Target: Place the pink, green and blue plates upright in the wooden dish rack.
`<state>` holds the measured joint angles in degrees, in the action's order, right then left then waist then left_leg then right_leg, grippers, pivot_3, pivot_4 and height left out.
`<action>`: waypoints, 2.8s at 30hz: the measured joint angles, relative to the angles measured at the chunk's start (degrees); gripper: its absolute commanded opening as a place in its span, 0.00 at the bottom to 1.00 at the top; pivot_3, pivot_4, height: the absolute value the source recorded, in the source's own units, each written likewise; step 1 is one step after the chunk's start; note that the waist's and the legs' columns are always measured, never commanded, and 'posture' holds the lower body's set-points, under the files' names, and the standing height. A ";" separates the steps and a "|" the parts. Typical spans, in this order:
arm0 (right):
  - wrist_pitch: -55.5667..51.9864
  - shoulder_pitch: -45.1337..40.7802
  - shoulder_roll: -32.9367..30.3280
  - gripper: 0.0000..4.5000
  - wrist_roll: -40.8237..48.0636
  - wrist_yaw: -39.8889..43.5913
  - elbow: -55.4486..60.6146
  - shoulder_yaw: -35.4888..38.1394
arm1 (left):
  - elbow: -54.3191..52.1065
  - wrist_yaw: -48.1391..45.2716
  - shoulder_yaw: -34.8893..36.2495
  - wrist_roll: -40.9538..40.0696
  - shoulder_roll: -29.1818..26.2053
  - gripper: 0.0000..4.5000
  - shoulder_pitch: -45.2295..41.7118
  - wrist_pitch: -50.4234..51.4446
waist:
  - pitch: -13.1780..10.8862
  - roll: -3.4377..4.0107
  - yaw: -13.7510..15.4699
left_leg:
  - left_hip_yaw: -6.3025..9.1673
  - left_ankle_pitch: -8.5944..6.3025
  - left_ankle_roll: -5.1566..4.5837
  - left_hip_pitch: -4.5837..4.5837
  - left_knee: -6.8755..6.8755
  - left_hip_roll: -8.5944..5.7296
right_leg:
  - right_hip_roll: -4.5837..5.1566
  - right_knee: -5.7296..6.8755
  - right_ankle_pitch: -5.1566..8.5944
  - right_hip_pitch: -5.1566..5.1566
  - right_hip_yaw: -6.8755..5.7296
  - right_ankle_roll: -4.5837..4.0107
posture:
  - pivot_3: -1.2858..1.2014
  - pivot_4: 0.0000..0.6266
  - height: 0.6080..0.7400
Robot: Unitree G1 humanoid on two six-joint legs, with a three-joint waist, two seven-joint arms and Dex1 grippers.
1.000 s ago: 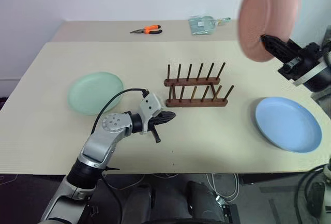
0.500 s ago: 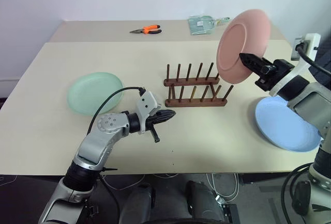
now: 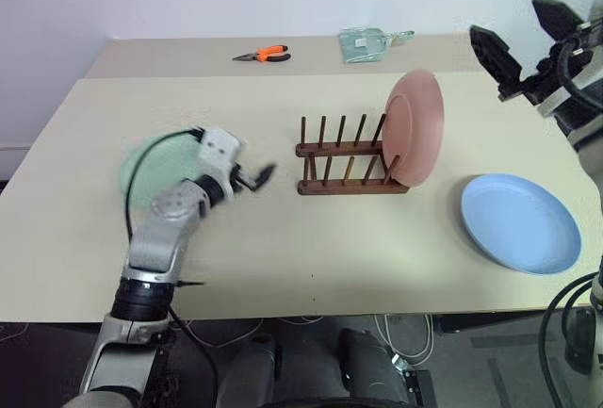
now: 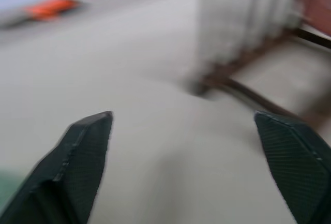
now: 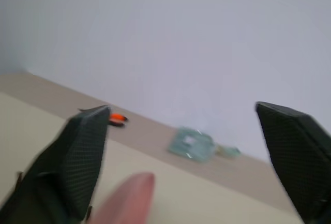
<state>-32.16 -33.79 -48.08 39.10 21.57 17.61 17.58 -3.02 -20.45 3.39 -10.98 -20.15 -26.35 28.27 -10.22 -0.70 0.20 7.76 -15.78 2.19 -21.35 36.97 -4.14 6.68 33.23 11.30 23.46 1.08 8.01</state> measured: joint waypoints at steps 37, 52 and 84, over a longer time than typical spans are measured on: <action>11.79 3.67 10.09 1.00 -30.65 18.50 7.09 -35.14 | -15.99 13.75 17.44 -17.58 7.00 0.00 -6.19 24.98 | -0.06 -0.79 0.44 | 0.10 0.07 0.19 -0.05 0.02 -0.09 | 0.02 0.07 -0.13 0.06 -0.05 -0.01 | 0.52 0.24 1.00; 31.91 -3.21 12.70 0.04 -54.94 13.95 -9.97 -40.51 | -19.39 16.95 15.12 -23.11 7.87 0.16 -13.97 29.86 | -0.07 -0.76 -0.88 | 0.08 0.11 0.24 -0.04 -0.08 -0.07 | -0.01 0.08 -0.14 0.13 0.00 -0.02 | 0.52 0.24 1.00; -26.23 6.29 30.38 0.04 8.31 -8.03 13.27 -0.24 | -25.31 -14.88 -5.66 -21.91 -10.50 0.56 16.24 12.33 | -0.14 -0.39 0.02 | 0.07 0.14 0.26 0.00 -0.44 0.02 | -0.12 0.02 0.00 0.26 0.13 -0.44 | 0.52 0.24 1.00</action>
<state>-58.38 -27.50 -17.70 47.41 13.54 30.89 17.34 -28.33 -35.33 -2.26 -32.89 -30.65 -10.11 40.59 -10.35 -1.09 0.21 7.83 -15.63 2.44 -21.35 36.52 -4.12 6.56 33.25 11.30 23.72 1.21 7.57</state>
